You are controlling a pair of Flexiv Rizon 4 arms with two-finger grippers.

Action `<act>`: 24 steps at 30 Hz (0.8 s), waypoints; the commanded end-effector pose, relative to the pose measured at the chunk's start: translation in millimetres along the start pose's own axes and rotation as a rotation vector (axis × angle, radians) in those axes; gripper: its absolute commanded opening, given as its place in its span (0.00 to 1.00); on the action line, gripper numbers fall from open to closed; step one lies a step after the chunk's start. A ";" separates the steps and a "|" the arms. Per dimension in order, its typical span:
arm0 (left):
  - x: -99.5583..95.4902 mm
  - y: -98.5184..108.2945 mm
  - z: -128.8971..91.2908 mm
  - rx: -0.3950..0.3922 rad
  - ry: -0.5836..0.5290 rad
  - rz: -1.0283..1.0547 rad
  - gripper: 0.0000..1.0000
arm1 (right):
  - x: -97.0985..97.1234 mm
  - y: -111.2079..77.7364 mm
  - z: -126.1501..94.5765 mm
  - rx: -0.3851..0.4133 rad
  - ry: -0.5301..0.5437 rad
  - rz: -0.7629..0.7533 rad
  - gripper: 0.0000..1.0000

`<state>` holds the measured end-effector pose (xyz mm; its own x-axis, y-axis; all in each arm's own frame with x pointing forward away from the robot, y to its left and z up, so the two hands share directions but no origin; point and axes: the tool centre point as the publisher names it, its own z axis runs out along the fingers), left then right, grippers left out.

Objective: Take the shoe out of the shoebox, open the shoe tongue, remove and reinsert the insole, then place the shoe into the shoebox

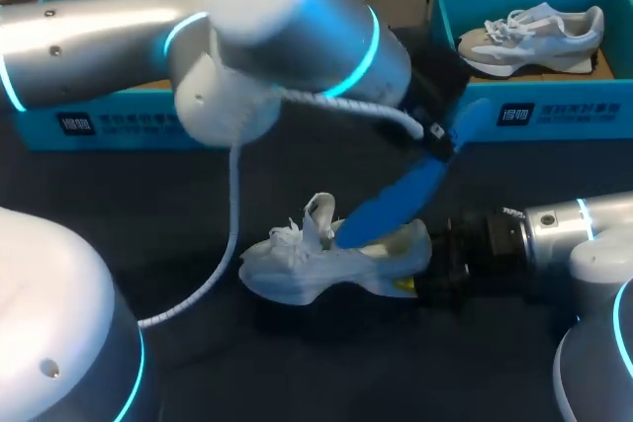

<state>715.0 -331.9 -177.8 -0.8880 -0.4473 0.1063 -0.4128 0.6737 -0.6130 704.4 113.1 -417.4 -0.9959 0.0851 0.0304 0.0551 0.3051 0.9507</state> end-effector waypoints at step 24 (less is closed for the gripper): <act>31.7 -25.4 -152.3 0.258 0.382 -0.026 0.00 | 0.4 0.9 1.4 0.003 -0.002 0.000 0.00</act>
<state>668.8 -295.9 -42.6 -0.9086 -0.1843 0.3748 -0.4150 0.4986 -0.7610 704.4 113.1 -417.5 -0.9959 0.0852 0.0305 0.0552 0.3051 0.9507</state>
